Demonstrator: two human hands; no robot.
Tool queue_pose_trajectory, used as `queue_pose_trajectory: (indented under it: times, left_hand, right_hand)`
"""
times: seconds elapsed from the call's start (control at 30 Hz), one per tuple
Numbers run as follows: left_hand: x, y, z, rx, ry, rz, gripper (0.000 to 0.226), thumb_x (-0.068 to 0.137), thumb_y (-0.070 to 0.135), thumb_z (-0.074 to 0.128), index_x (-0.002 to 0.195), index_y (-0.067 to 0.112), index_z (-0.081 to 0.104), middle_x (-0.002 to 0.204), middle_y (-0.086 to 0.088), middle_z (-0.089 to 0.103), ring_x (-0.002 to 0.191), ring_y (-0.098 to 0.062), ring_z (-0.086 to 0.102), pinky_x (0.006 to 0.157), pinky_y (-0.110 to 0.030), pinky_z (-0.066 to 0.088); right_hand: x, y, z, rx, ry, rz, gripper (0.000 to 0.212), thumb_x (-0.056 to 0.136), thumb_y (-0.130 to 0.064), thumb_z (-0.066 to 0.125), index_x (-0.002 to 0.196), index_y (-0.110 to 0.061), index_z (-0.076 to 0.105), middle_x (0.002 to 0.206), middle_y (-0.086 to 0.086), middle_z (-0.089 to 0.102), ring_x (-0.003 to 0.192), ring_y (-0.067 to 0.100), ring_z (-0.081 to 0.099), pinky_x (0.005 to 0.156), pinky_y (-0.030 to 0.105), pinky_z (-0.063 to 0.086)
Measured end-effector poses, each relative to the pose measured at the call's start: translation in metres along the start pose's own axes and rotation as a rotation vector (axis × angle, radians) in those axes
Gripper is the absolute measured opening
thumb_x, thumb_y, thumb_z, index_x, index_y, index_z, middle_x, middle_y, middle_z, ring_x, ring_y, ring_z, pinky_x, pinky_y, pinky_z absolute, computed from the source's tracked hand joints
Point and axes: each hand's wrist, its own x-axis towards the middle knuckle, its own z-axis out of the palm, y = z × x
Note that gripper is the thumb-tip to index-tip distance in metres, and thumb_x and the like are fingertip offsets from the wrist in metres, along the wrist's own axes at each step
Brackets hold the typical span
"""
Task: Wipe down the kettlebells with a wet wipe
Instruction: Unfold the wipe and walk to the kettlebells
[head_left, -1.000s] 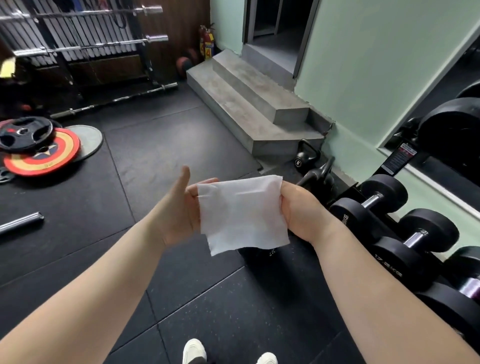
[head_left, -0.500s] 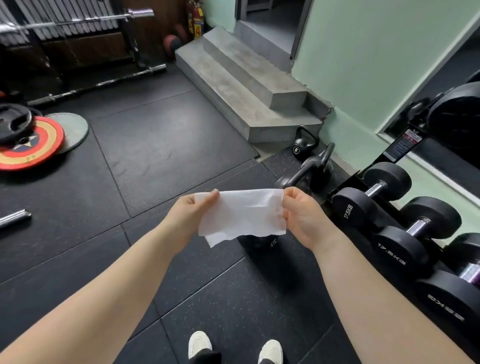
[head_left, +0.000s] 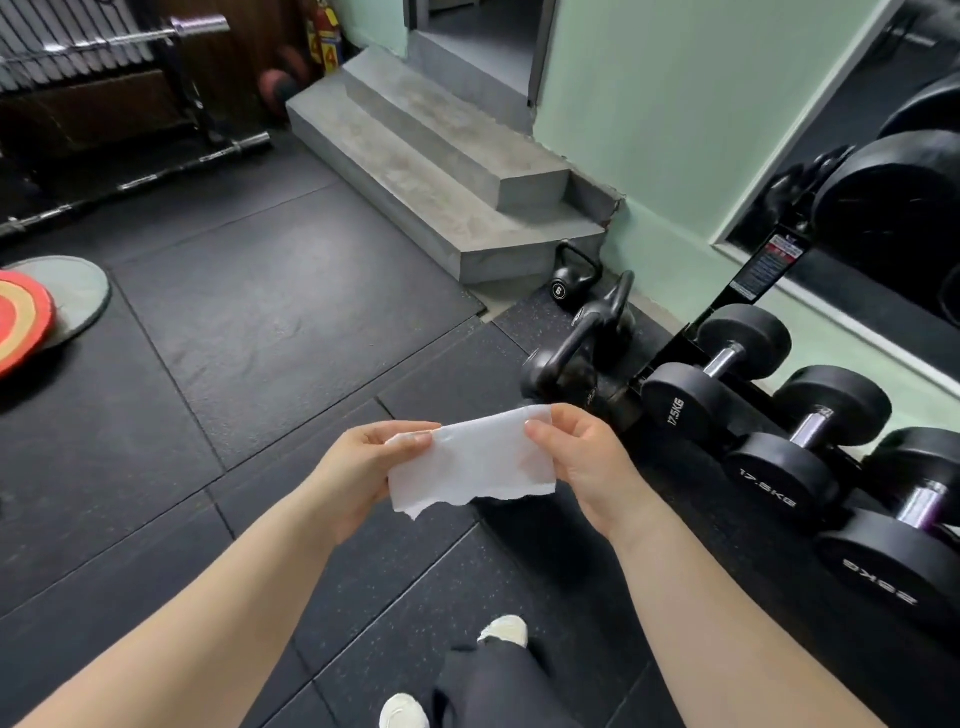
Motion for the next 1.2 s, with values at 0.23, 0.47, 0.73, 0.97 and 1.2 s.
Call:
queue_pose_trajectory:
  times: [0.23,0.47,0.73,0.97,1.2]
  left_hand:
    - [0.068,0.017,0.009,0.045,0.110,-0.105,0.028,0.068,-0.005,0.066,0.056,0.020,0.070,0.066,0.001,0.069,0.051,-0.009,0.061,0.050,-0.021,0.049]
    - [0.123,0.061,0.024,0.355,-0.309,-0.263,0.042,0.060,0.043,0.067,0.098,0.024,0.066,0.089,-0.003,0.073,0.077,-0.018,0.068,0.065,-0.025,0.052]
    - [0.174,0.081,0.038,0.218,-0.369,-0.232,0.024,0.064,0.037,0.067,0.066,0.013,0.070,0.061,0.000,0.068,0.054,-0.015,0.062,0.055,-0.025,0.049]
    - [0.221,0.110,0.031,0.373,-0.379,-0.178,0.019,0.058,0.033,0.068,0.057,0.014,0.070,0.050,0.002,0.063,0.042,-0.013,0.054,0.043,-0.017,0.041]
    - [0.277,0.152,-0.004,0.314,-0.375,-0.195,0.015,0.067,0.014,0.073,0.058,0.008,0.062,0.051,-0.007,0.061,0.039,-0.018,0.057,0.042,-0.024,0.050]
  right_hand:
    - [0.059,0.003,-0.028,0.027,-0.010,0.055,0.015,0.086,-0.001,0.047,0.082,-0.011,0.057,0.077,0.002,0.058,0.073,0.014,0.052,0.068,0.024,0.043]
    - [0.115,-0.029,-0.044,-0.127,-0.123,0.042,0.022,0.086,-0.005,0.050,0.074,-0.022,0.057,0.074,-0.007,0.058,0.068,0.003,0.053,0.059,0.011,0.043]
    - [0.144,-0.033,-0.080,0.116,-0.161,0.085,0.029,0.070,-0.044,0.060,0.083,-0.019,0.063,0.068,-0.006,0.062,0.062,0.007,0.053,0.054,0.016,0.042]
    - [0.159,-0.056,-0.078,0.043,0.000,0.033,0.007,0.070,-0.023,0.065,0.070,-0.018,0.060,0.084,-0.008,0.064,0.072,0.000,0.058,0.069,0.011,0.043]
    - [0.205,-0.056,-0.042,0.494,0.416,0.118,0.033,0.093,-0.035,0.033,0.111,-0.016,0.053,0.123,0.005,0.055,0.112,0.020,0.049,0.095,0.033,0.039]
